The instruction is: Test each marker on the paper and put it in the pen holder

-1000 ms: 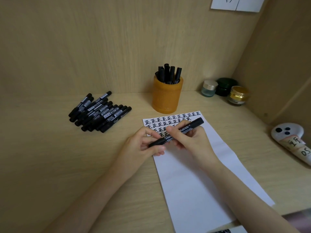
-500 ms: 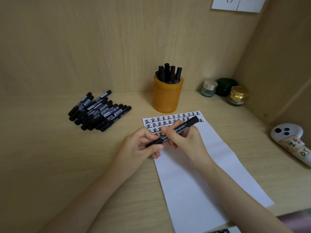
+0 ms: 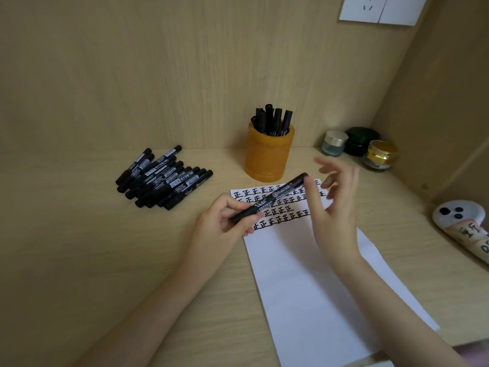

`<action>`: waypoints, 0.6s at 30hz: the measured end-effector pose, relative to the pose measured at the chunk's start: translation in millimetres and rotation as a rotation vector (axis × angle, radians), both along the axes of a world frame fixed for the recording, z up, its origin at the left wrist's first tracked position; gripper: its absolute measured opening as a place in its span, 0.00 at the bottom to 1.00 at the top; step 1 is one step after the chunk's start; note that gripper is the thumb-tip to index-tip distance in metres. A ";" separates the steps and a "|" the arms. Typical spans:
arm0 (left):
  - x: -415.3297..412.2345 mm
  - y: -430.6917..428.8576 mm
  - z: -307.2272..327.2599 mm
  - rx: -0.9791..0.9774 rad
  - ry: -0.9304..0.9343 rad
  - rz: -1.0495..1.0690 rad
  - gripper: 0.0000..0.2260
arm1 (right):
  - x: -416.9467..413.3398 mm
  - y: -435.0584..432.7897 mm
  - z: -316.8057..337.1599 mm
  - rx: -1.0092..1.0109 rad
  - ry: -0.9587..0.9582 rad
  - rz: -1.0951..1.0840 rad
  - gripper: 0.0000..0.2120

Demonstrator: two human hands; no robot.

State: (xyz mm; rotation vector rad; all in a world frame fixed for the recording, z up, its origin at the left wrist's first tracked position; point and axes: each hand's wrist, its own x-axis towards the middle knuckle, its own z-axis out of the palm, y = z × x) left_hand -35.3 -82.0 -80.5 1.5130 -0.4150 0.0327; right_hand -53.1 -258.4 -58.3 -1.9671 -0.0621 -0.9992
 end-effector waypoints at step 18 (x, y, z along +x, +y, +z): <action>0.2 4.8 0.4 0.196 -0.083 0.011 0.02 | 57.1 5.8 41.8 -0.056 -0.063 0.105 0.20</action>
